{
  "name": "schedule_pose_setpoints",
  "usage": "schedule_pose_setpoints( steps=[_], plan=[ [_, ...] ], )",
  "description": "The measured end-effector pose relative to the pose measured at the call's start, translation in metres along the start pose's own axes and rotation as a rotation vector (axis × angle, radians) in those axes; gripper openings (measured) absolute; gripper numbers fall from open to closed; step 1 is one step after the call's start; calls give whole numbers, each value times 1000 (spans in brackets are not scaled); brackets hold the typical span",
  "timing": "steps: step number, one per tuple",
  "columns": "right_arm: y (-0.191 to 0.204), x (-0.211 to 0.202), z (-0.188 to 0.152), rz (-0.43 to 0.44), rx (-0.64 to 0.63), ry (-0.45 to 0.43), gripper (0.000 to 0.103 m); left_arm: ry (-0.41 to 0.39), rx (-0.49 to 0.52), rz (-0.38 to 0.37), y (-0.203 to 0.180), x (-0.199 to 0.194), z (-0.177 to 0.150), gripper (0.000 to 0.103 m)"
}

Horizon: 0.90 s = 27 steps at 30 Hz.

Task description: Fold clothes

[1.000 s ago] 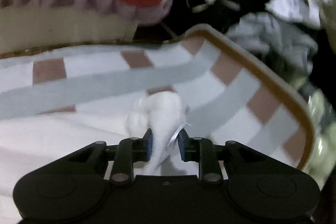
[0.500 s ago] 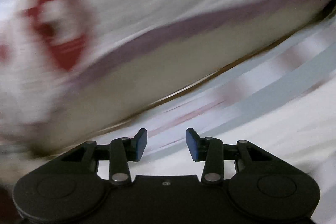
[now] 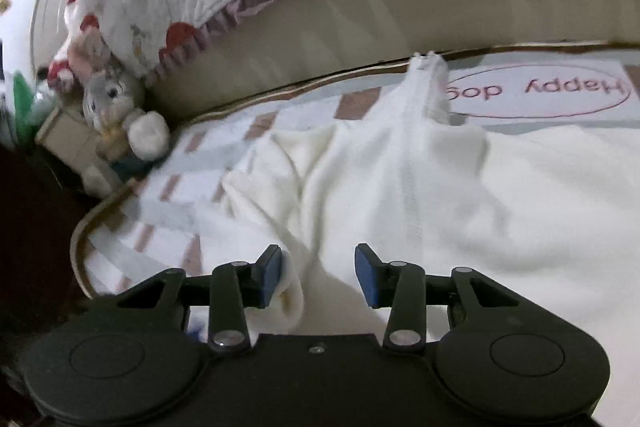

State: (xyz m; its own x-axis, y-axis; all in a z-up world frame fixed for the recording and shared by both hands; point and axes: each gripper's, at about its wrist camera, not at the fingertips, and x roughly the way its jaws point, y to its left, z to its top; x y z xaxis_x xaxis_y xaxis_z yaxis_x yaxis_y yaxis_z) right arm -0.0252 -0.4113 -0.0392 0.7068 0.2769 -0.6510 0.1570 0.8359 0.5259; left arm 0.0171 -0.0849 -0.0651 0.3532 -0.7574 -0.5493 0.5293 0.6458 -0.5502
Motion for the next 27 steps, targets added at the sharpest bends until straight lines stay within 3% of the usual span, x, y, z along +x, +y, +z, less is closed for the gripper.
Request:
schedule_pose_setpoints(
  steps=[3,5,9,11,13,16,18,19,21,23,25,27],
  plan=[
    [-19,1,-13,59,87,17,47,-75,-81,46,28,-11,10,46],
    [-23,5,-19,30,93,25,47,-105,-165,21,50,-9,14,46],
    [-22,14,-29,-45,54,59,47,-55,-315,-42,81,18,12,47],
    [-18,19,-32,-124,4,69,47,-53,-327,-33,83,30,13,47],
    [-10,25,-37,-264,-95,75,47,-35,-319,-43,81,43,14,49],
    [-4,30,-45,-409,-203,80,47,-34,-263,-38,71,53,11,57],
    [-5,27,-48,-386,-199,75,47,-40,-218,-29,64,58,7,57],
    [-6,26,-49,-375,-188,76,47,-45,-192,-21,60,60,6,54],
    [-8,26,-52,-360,-173,80,46,-68,-108,33,49,55,7,13],
    [-9,28,-56,-357,-170,85,47,-107,-21,96,36,43,15,11],
    [-12,29,-60,-353,-155,92,47,-189,-5,129,31,21,25,9],
    [-18,30,-66,-356,-135,99,48,-295,25,208,30,-10,37,8]
  ],
)
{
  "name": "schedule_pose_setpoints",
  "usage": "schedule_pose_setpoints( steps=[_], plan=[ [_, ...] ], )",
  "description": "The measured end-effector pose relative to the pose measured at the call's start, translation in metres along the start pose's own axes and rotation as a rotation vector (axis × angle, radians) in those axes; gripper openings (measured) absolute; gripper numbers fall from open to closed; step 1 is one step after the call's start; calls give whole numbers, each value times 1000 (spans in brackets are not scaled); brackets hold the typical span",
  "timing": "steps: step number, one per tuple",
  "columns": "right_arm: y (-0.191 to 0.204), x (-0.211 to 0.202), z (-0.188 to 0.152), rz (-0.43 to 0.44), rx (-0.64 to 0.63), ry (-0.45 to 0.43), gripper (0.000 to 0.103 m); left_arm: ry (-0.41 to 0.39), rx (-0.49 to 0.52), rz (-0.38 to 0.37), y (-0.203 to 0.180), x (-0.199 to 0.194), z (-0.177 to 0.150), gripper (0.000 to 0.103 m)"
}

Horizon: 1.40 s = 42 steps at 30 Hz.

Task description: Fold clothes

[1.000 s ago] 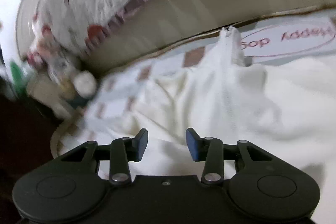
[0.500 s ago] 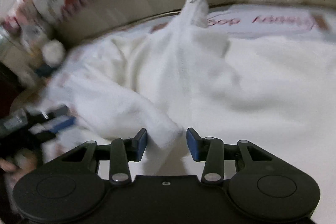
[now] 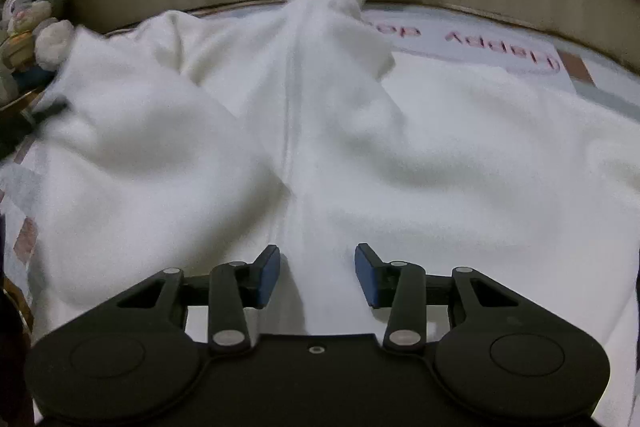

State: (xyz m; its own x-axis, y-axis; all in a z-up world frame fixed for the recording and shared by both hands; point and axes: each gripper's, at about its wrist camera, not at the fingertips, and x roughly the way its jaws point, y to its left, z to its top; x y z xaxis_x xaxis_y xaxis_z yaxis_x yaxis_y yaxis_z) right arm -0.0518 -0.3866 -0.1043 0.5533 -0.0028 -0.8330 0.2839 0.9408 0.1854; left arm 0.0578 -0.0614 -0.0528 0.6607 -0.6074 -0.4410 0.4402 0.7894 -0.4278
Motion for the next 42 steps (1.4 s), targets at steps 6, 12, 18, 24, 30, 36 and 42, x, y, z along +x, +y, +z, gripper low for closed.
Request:
schedule_pose_setpoints(
  steps=[6,12,18,24,30,36,42],
  plan=[
    [-11,1,-9,11,69,-15,49,-321,-5,249,39,-81,58,8],
    [1,3,-11,-40,-1,-27,52,-237,-84,691,133,-88,67,8],
    [1,7,-11,-49,-37,-33,55,-123,-261,761,178,-77,61,22],
    [-7,-24,18,-51,-101,-114,55,-121,-198,473,134,-50,63,44],
    [-76,-45,84,52,203,-175,57,48,-130,269,86,9,33,44],
    [-112,-6,172,134,609,159,57,143,-38,249,72,35,9,44],
    [-16,37,171,-101,-148,228,58,144,-52,154,75,33,3,44]
  ],
)
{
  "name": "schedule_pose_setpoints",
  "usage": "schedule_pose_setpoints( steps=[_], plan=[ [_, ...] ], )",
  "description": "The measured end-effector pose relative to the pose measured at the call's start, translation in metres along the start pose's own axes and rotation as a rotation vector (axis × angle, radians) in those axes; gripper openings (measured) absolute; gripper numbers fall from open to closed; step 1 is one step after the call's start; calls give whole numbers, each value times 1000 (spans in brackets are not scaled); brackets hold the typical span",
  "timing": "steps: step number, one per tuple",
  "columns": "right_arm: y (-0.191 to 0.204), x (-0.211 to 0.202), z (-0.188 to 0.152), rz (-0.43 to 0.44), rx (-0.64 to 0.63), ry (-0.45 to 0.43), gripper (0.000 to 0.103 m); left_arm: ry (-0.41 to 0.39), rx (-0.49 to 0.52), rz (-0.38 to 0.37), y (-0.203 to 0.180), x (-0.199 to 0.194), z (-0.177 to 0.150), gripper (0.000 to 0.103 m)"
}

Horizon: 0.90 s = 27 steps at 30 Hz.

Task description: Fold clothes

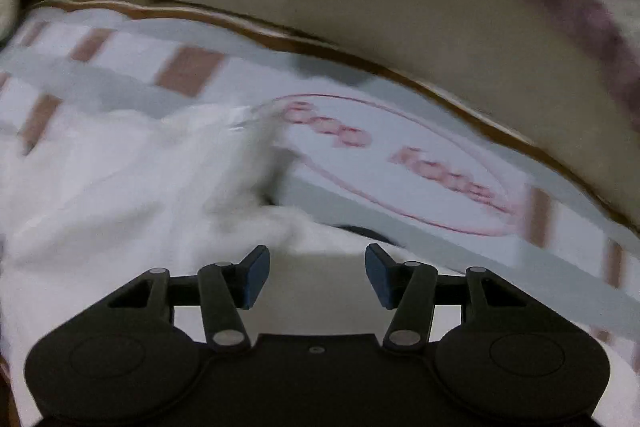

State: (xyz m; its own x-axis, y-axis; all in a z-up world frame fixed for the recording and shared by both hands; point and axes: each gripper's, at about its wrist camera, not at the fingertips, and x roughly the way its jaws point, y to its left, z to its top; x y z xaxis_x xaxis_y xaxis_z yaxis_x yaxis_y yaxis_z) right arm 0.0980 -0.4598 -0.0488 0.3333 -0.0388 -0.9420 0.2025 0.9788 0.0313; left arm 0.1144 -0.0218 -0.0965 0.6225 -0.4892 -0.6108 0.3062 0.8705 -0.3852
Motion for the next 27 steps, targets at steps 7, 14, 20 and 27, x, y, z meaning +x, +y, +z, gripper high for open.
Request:
schedule_pose_setpoints(
  steps=[7,14,20,27],
  plan=[
    [-53,61,-34,401,423,-229,61,1,67,-39,-20,4,-9,44],
    [-52,80,-52,918,306,-159,58,-56,103,-146,-49,-7,-11,44],
    [17,63,-104,727,-54,-85,59,-42,203,-298,-105,-10,-28,48],
    [61,46,-136,550,-156,-203,59,8,375,-416,-183,3,-60,60]
  ],
)
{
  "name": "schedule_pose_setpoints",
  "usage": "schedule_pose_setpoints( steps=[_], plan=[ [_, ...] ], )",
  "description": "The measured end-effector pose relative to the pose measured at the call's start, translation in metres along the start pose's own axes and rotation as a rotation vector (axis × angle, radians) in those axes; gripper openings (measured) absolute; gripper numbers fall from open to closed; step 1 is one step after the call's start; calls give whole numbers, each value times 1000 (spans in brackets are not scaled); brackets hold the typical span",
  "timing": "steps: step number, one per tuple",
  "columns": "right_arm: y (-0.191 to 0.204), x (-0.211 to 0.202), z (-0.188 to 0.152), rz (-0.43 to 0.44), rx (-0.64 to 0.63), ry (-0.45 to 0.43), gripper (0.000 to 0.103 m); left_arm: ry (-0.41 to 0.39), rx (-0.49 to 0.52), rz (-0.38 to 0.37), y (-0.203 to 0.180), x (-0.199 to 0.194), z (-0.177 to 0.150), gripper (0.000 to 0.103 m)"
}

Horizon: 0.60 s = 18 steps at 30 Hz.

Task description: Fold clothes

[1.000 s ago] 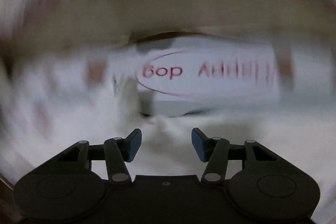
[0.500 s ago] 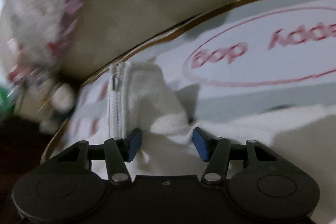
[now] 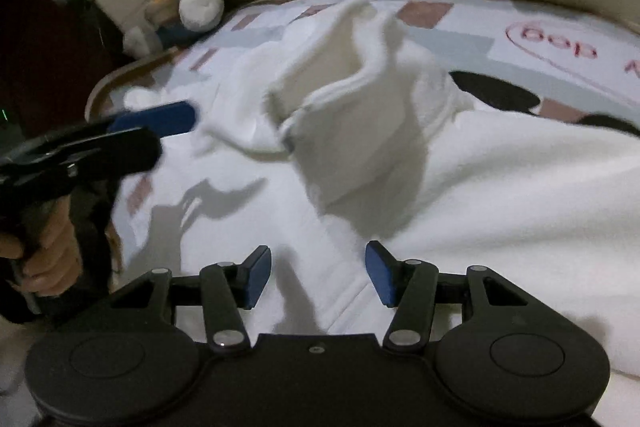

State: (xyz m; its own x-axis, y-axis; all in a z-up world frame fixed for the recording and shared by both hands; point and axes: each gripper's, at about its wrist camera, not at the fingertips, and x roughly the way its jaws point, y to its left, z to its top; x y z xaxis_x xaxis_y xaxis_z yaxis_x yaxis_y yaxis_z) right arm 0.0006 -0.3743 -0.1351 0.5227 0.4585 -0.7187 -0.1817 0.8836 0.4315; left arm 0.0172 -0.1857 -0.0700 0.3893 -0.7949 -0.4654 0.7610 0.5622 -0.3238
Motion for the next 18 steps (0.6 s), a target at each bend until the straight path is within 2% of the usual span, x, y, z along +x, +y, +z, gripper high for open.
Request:
schedule_pose_setpoints(
  steps=[2,3,4,5,6,9,10,12,13,15,18],
  plan=[
    [7,-2,-3,-36,-54,15,59,22,44,6,-8,25,2,61],
    [9,-4,-9,-41,-70,19,59,46,19,31,-7,40,3,57],
    [10,-6,-16,-45,-87,23,59,69,-6,55,-5,55,4,45],
    [12,-9,-23,-49,-103,26,59,94,-34,83,-3,68,5,17],
    [13,-13,-29,-58,-118,12,59,114,-70,123,3,74,3,13],
    [15,-32,-37,-101,-135,74,58,42,-220,121,24,33,-3,11],
    [17,-49,-38,-117,-152,52,58,12,-291,92,33,8,-9,11],
    [19,-88,-39,-122,-160,-19,54,13,-351,59,35,-26,-28,11],
    [22,-114,-40,-62,-153,-89,43,17,-377,49,33,-43,-39,11],
    [26,-143,-42,22,-154,-169,42,34,-433,48,31,-67,-65,11],
    [35,-146,-49,-118,-199,-191,44,130,-473,70,28,-58,-84,11]
  ],
)
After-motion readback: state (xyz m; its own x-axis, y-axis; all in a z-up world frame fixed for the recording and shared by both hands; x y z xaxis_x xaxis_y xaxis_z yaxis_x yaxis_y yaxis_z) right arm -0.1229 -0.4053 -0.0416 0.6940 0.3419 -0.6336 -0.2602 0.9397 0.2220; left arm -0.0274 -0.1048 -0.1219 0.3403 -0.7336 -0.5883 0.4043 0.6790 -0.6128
